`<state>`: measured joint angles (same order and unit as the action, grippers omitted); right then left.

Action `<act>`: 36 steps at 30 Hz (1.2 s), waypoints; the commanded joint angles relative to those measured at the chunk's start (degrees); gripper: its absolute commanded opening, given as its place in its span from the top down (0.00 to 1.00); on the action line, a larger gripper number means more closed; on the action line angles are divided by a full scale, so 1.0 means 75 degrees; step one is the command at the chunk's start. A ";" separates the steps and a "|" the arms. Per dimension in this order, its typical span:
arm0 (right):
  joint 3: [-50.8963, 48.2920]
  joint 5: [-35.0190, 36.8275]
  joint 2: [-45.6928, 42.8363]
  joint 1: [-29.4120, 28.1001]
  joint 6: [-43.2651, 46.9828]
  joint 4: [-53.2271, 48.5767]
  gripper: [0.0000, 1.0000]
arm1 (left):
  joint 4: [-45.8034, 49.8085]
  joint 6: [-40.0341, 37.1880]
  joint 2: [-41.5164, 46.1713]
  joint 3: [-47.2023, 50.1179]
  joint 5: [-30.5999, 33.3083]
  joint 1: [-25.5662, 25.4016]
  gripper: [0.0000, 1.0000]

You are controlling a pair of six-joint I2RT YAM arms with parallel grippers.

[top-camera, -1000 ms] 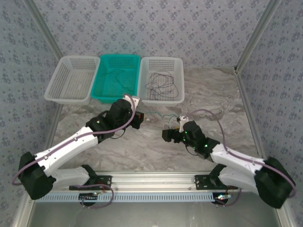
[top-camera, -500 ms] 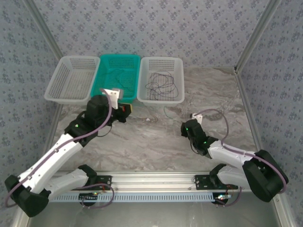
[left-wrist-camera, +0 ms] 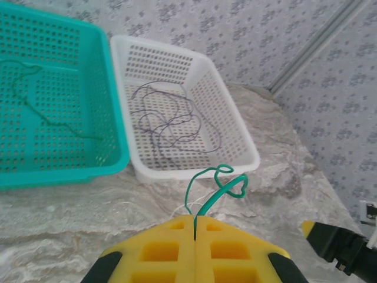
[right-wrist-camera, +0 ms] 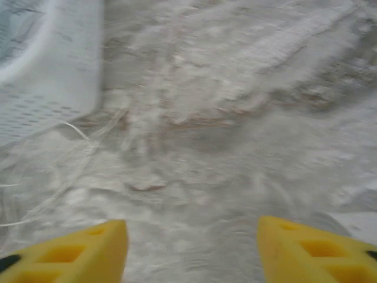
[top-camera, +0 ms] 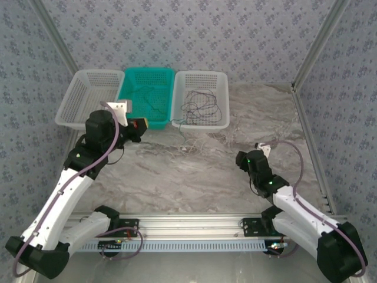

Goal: Untangle the cables

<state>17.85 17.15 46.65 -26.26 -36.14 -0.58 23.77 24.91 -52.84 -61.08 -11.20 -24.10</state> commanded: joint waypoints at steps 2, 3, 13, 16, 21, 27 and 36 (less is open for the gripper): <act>0.0095 -0.2594 -0.0329 -0.0428 0.1316 0.2051 0.13 | -0.0327 -0.0037 -0.0288 -0.0426 -0.0753 0.0014 1.00; 0.0306 -0.2754 -0.0132 -0.0700 0.1468 0.2161 0.10 | -0.0398 0.0021 -0.0314 -0.0392 -0.0816 0.0004 1.00; 0.1802 -0.2693 0.3221 -0.1900 0.1063 0.4408 0.07 | -0.0849 0.0393 -0.0103 -0.0188 -0.1224 -0.0197 1.00; 0.2157 -0.2485 0.4264 -0.1890 0.1293 0.4554 0.17 | -0.0838 0.0417 0.0038 -0.0209 -0.1223 -0.0209 1.00; 0.1831 -0.1858 0.4897 -0.1900 0.1195 0.4494 0.65 | -0.0419 0.0218 0.0263 -0.0509 -0.0855 -0.0195 1.00; 0.1096 -0.0694 0.4497 -0.1765 0.1075 0.3242 0.71 | 0.0016 -0.0274 0.0272 -0.1194 0.0075 0.0041 1.00; 0.0777 -0.0574 0.3016 -0.1521 0.0925 0.1912 0.45 | -0.0580 -0.0587 -0.0982 -0.2117 0.0336 0.1410 1.00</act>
<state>23.66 11.46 73.49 -37.74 -28.97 17.74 22.46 22.06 -57.19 -74.91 -10.46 -16.10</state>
